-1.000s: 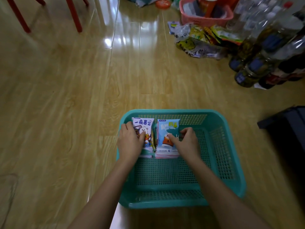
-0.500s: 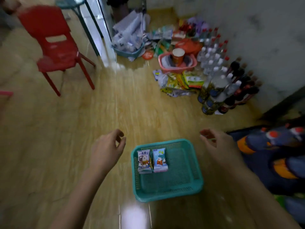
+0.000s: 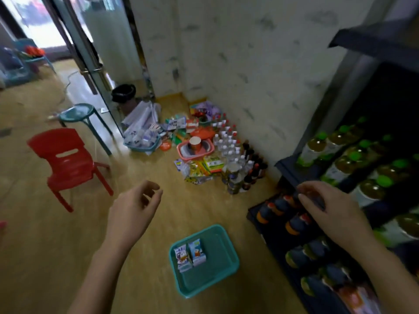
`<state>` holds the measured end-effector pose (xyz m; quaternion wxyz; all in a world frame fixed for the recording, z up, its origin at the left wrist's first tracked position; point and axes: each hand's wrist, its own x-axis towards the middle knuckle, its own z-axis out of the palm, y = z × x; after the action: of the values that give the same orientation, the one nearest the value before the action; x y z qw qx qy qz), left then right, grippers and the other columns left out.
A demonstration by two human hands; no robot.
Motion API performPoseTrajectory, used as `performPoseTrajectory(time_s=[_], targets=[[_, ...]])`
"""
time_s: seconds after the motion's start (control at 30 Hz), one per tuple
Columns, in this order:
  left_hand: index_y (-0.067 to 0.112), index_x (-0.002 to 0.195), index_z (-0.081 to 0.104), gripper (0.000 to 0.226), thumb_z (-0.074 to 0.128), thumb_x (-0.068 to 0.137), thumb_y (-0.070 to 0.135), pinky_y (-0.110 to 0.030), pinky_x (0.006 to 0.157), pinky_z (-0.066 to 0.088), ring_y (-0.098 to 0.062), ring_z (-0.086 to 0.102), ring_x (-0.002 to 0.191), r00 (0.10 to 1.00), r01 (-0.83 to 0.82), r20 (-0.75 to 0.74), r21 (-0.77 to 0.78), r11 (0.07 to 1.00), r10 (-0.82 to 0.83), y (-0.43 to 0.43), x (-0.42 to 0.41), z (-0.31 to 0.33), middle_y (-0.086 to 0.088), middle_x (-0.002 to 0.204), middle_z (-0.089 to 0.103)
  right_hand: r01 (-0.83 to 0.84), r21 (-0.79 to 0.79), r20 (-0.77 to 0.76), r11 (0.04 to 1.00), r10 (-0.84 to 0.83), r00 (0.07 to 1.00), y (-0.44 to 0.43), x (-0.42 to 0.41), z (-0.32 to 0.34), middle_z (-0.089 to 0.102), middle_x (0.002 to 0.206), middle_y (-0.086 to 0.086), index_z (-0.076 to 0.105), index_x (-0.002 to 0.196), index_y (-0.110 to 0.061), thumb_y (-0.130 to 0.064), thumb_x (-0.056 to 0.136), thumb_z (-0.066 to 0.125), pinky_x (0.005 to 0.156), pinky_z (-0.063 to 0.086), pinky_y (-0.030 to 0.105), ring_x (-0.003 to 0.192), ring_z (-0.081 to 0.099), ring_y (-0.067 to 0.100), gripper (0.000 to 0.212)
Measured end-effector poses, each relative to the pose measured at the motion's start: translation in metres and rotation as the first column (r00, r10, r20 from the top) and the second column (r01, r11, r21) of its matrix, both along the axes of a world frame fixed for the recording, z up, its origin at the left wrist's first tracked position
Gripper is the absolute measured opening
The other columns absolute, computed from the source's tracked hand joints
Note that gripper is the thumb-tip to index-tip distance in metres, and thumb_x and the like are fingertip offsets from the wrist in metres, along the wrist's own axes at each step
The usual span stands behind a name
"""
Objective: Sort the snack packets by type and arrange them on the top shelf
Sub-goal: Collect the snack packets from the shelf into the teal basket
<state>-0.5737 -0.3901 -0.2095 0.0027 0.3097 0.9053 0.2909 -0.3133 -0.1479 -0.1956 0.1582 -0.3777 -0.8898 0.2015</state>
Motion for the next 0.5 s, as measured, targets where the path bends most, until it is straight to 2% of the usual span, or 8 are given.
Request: performPoseTrajectory(time_s=[0.13, 0.23, 0.37, 0.5], targets=[[0.023, 0.089, 0.064, 0.007, 0.062, 0.086, 0.028, -0.034, 0.06, 0.052, -0.011, 0.059, 0.062, 0.988, 0.138, -0.075, 0.053, 0.989, -0.134, -0.006, 0.035, 0.032, 0.01, 0.07, 0.063, 0.154, 0.045, -0.01, 0.987, -0.154, 0.988, -0.045, 0.067, 0.027, 0.054, 0.103, -0.011, 0.059, 0.111, -0.024, -0.03, 0.09, 0.054, 0.075, 0.04, 0.026, 0.098, 0.055, 0.012, 0.022], [0.027, 0.087, 0.062, 0.004, 0.062, 0.086, 0.03, -0.031, 0.056, 0.05, -0.012, 0.059, 0.061, 0.958, 0.267, -0.121, 0.045, 0.963, -0.26, -0.004, 0.058, 0.053, 0.01, 0.068, 0.062, 0.271, 0.035, -0.025, 0.962, -0.27, 0.962, -0.082, 0.115, 0.038, 0.053, 0.105, -0.015, 0.058, 0.111, -0.027, -0.033, 0.09, 0.054, 0.077, 0.046, 0.029, 0.102, 0.054, 0.009, 0.022], [0.024, 0.091, 0.063, 0.008, 0.061, 0.086, 0.031, -0.03, 0.053, 0.049, -0.014, 0.059, 0.061, 0.871, 0.463, -0.205, 0.042, 0.885, -0.446, 0.017, 0.09, 0.076, 0.008, 0.071, 0.062, 0.425, 0.078, -0.043, 0.902, -0.423, 0.905, -0.116, 0.183, 0.055, 0.054, 0.107, -0.015, 0.059, 0.112, -0.026, -0.035, 0.089, 0.054, 0.077, 0.047, 0.03, 0.102, 0.056, 0.011, 0.025], [0.025, 0.087, 0.063, 0.006, 0.061, 0.086, 0.031, -0.032, 0.053, 0.048, -0.021, 0.061, 0.065, 0.762, 0.623, -0.263, 0.048, 0.781, -0.591, 0.054, 0.142, 0.101, 0.009, 0.07, 0.062, 0.595, 0.131, -0.086, 0.793, -0.589, 0.803, -0.149, 0.251, 0.076, 0.053, 0.106, -0.017, 0.058, 0.112, -0.027, -0.034, 0.089, 0.054, 0.078, 0.043, 0.027, 0.103, 0.054, 0.01, 0.024]])
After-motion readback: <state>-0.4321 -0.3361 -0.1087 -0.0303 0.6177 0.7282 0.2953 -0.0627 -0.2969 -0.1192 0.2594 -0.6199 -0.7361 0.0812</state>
